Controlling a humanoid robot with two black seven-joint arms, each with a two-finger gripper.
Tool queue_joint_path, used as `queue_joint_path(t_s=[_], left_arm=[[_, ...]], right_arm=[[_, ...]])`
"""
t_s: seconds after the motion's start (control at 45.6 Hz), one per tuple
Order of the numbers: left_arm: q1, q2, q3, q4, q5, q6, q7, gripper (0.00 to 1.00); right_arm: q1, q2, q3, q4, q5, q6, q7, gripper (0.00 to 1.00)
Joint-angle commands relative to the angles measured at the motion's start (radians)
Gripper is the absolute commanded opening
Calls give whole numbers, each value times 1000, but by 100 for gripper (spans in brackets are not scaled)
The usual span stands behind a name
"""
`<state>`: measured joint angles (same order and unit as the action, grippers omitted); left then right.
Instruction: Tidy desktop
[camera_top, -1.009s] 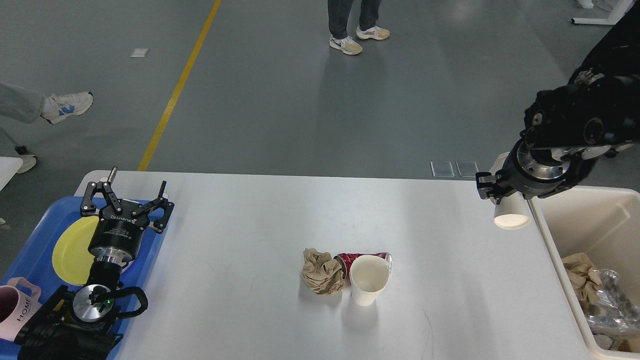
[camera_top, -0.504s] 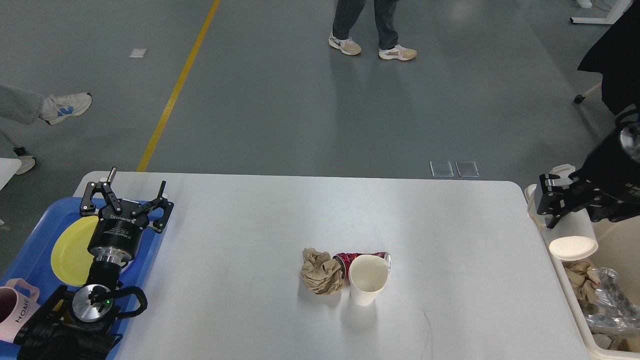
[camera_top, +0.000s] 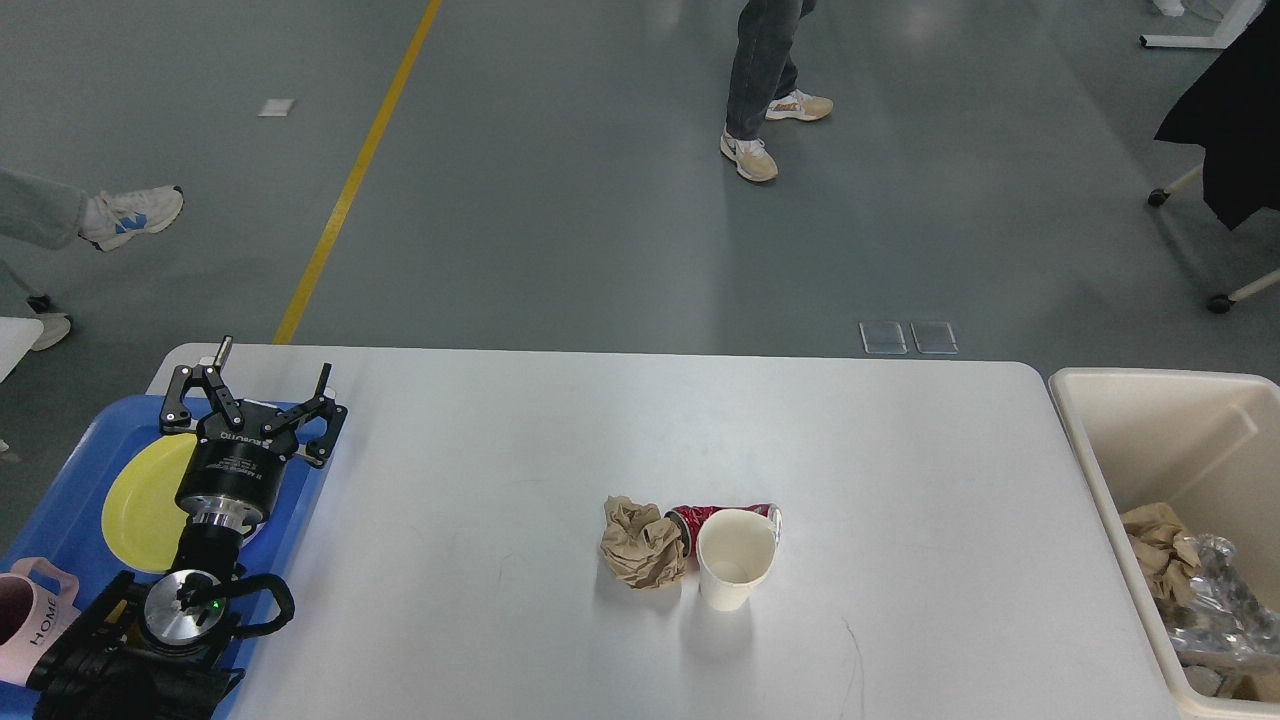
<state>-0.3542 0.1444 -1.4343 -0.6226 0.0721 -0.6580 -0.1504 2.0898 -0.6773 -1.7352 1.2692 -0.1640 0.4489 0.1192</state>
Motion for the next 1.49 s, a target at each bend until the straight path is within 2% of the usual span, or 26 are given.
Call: queue_joint_path(t_s=[0.0,0.132,0.263,0.526,0.614,0.789,1.162,1.425,1.447,1.469], left_arm=[[0,1,0,0,0,0,0,96],[-2,0,-1,0,0,0,0,96],[-2,0,-1,0,0,0,0,96],[-2,0,-1,-2,0,0,0,96],[-2,0,0,-2,0,0,0,96],[-2,0,0,-2,0,0,0,96],[-2,0,0,-2,0,0,0,96],[-2,0,-1,-2,0,0,0,96],[-2,0,0,0,0,0,0,96],[-2,0,0,-2,0,0,0,96]], right_arm=[[-279,-83,133,-246,1,-4,-1,0],[-617,-133,379,-482,1,-27,-3,0],[-893,-111,584,-686,1,-71,-7,0],[-1349,133,789,-1076,3,-243,-30,0],[-1436,202,816,-1160,3,-277,-58,0],[-1502,254,826,-1191,3,-381,-93,0],[-1564,294,832,-1192,4,-444,-128,0],[-1570,281,864,-1189,4,-444,-130,0],[-1573,281,864,-1188,4,-444,-130,2],[-1577,281,864,-1188,4,-446,-130,11]])
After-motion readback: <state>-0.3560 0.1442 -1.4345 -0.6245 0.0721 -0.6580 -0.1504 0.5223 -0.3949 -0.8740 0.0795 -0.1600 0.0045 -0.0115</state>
